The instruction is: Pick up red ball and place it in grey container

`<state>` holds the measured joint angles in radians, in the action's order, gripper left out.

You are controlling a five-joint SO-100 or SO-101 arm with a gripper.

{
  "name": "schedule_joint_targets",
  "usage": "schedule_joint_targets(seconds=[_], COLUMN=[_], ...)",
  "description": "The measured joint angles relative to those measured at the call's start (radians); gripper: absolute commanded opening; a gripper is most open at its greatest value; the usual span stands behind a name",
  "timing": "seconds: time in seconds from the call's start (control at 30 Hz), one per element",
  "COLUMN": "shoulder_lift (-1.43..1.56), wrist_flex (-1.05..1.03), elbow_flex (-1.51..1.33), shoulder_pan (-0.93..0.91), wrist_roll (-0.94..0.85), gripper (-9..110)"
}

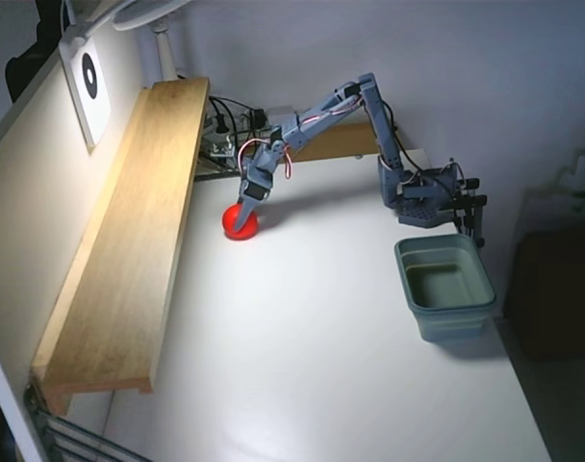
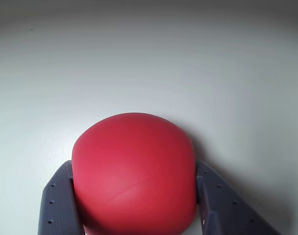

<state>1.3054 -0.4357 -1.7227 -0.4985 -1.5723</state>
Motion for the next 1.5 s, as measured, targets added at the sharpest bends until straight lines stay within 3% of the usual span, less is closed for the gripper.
schedule_joint_targets(seconds=[0.6, 0.93, 1.5], shoulder_lift=[0.304, 0.321, 0.368], wrist_flex=[0.017, -0.005, -0.288], elbow_flex=[-0.31, -0.31, -0.094], shoulder_pan=[0.0, 0.0, -0.002], wrist_roll=[0.0, 0.0, 0.0], gripper=[23, 23, 23])
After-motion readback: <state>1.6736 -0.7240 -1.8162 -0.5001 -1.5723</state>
